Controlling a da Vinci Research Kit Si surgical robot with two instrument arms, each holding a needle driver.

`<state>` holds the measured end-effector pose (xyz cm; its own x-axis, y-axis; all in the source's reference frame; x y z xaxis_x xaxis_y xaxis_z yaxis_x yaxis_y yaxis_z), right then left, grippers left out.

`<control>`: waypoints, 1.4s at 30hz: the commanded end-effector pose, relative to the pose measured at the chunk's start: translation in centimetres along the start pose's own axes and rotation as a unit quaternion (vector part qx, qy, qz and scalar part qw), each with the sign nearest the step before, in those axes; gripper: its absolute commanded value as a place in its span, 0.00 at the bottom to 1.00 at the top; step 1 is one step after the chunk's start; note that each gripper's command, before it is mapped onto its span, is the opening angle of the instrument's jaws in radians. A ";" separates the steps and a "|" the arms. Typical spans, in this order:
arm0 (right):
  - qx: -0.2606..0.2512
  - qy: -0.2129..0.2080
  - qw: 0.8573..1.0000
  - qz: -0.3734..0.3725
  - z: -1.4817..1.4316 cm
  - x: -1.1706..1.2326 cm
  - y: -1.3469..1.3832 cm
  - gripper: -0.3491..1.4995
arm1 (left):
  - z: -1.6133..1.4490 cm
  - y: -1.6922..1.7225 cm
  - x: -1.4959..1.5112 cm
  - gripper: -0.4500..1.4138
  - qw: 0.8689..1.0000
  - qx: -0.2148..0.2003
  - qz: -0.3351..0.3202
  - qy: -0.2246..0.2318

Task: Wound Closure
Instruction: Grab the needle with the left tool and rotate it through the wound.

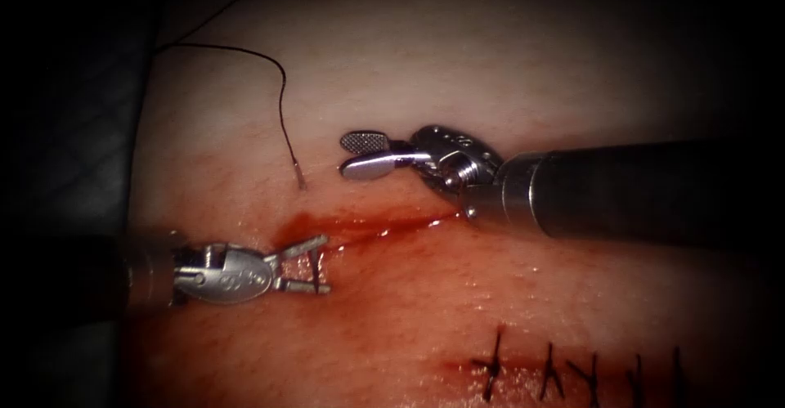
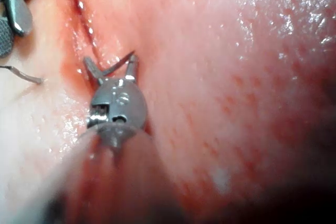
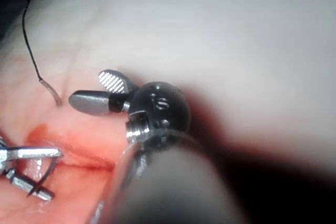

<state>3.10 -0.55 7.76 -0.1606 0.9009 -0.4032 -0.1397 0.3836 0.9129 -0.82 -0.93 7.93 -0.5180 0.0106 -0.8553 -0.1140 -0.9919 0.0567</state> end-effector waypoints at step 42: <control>-0.064 -0.196 0.946 -0.251 0.09 -0.06 -0.14 0.76 | -0.34 -0.17 0.57 0.00 0.834 -0.201 -0.501 0.112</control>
<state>3.16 -0.64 7.61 0.3324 0.6258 -0.7056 -0.2214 0.7790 0.5866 -0.75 -0.79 7.18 -0.1576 0.8840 -0.4400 -0.0698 -0.4545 -0.8880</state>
